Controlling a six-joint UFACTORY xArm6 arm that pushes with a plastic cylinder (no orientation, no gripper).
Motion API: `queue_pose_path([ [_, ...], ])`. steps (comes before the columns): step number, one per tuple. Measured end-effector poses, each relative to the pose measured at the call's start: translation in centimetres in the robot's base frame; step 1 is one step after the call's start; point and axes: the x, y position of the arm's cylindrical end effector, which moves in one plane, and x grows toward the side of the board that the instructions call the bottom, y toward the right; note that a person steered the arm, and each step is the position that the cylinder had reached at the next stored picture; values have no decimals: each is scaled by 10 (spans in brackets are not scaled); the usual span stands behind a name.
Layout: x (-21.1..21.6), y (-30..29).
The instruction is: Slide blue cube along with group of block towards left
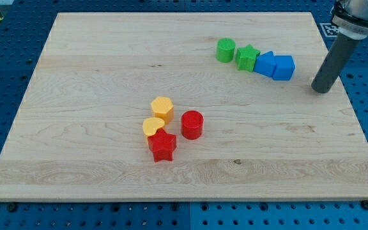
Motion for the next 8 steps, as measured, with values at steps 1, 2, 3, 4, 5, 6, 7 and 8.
queue_pose_path([
  [1, -14, -10],
  [2, -25, -27],
  [3, -40, -45],
  [4, -51, -64],
  [5, -53, -75],
  [6, -54, -87],
  [7, -59, -103],
  [8, -56, -98],
])
